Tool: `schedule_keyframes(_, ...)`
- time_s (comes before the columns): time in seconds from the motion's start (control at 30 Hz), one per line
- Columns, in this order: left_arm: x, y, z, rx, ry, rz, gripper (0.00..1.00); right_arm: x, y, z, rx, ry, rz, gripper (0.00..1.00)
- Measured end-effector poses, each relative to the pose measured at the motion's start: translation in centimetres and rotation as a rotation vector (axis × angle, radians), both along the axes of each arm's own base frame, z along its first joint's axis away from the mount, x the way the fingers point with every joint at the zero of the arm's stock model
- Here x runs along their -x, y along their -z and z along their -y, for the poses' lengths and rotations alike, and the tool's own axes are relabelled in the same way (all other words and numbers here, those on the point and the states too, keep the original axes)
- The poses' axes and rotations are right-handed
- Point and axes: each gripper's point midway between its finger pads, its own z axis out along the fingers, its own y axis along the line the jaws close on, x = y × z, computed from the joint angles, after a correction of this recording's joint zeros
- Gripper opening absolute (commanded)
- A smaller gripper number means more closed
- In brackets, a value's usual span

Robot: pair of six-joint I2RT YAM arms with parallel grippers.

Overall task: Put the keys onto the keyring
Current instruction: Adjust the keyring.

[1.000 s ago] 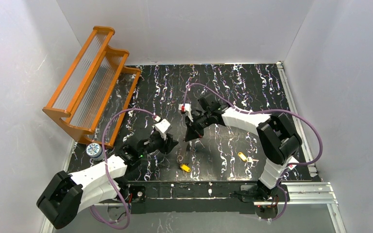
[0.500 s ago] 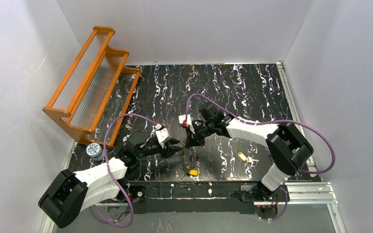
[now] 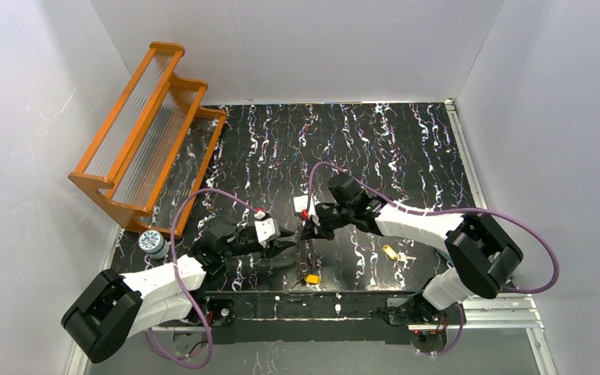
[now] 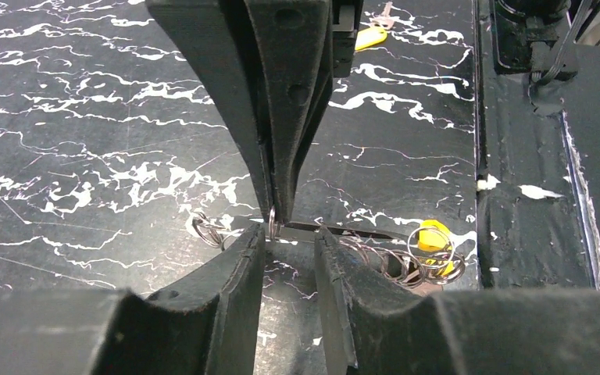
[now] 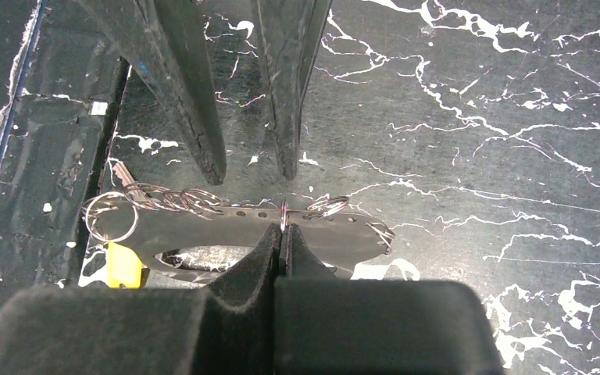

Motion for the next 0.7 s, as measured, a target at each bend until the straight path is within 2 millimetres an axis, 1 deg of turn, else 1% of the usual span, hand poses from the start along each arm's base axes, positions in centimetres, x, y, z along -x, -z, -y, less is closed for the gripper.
schedule_keyframes(0.1,0.2,0.3,0.2,-0.012,0.014,0.008,0.26,0.0,0.0,-0.1,0.001,-0.006,0.018,0.01)
schedule_keyframes(0.23,0.4,1.4,0.5,-0.041,0.024,0.003,0.24,0.1,0.0,-0.2,0.002,-0.009,0.024,0.01)
schedule_keyframes(0.4,0.2,2.4,0.5,-0.077,0.012,0.006,0.24,0.3,0.0,-0.2,0.005,-0.012,0.025,0.01)
schedule_keyframes(0.6,-0.5,2.1,0.3,-0.085,-0.027,0.049,0.24,0.7,-0.1,-0.1,0.009,-0.022,0.02,0.01)
schedule_keyframes(0.7,-0.9,1.3,0.3,-0.071,-0.043,0.08,0.19,0.9,-0.2,-0.1,0.007,-0.026,0.022,0.01)
